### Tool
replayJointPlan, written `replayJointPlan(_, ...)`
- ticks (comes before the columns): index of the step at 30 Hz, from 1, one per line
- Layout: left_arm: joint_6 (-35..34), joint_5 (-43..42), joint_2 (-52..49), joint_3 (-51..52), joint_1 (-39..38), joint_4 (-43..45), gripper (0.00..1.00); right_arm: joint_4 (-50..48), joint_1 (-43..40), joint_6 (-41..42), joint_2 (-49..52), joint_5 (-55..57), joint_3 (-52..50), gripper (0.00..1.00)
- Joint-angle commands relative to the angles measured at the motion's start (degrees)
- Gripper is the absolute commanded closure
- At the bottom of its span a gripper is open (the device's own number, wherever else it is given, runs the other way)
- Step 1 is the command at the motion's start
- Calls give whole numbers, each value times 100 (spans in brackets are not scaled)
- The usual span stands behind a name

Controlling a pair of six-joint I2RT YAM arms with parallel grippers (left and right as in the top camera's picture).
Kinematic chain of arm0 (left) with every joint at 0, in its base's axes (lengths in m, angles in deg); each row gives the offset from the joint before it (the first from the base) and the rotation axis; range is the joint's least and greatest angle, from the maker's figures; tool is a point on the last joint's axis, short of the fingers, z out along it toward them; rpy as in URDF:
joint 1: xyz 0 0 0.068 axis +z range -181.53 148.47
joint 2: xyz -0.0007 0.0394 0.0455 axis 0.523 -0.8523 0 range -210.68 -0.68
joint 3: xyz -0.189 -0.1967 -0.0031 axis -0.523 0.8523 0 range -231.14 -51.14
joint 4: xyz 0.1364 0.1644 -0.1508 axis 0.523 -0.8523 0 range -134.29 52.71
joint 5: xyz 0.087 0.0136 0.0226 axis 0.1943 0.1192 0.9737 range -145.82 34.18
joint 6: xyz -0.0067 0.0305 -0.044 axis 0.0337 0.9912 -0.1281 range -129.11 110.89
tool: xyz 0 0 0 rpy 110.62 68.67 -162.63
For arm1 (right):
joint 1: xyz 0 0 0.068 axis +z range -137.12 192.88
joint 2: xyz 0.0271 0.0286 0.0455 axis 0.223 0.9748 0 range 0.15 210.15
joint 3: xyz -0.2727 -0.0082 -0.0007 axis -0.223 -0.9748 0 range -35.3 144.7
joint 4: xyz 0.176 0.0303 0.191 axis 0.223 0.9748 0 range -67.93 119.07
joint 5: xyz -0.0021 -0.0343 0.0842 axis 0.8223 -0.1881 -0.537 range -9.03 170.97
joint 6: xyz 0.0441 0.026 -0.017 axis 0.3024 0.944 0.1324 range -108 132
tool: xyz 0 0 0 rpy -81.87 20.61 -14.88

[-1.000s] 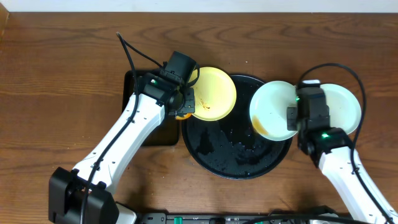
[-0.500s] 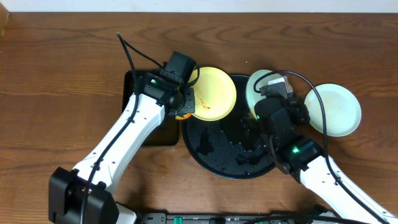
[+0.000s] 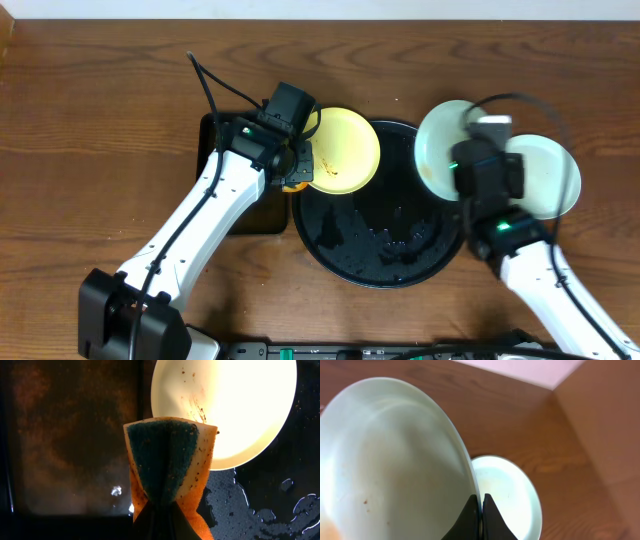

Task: Clean dirty plates on tray and stack at the side
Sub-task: 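Lift the pale green plate with the right gripper onto the first green plate, then move the right gripper back to grip the yellow plate rim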

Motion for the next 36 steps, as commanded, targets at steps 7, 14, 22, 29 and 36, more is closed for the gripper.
replayJointPlan(7,70,114,127,-2,24,-17,93,391,-2413,1714,72,-1008,4,99)
replayJointPlan(14,70,114,127,-2,24,-9,93,264,-3451,2124,809,-1182,4,99)
replayJointPlan(22,70,116,127,-2,24,-4,93,-610,-3292,1401,833,-4538,4,75)
replayJointPlan(29,70,114,127,-2,24,79,93,-750,-1604,1307,1008,-5998,4,69)
replayJointPlan(36,70,114,127,-2,24,79,92,-1698,-313,1355,2074,-5407,4,57)
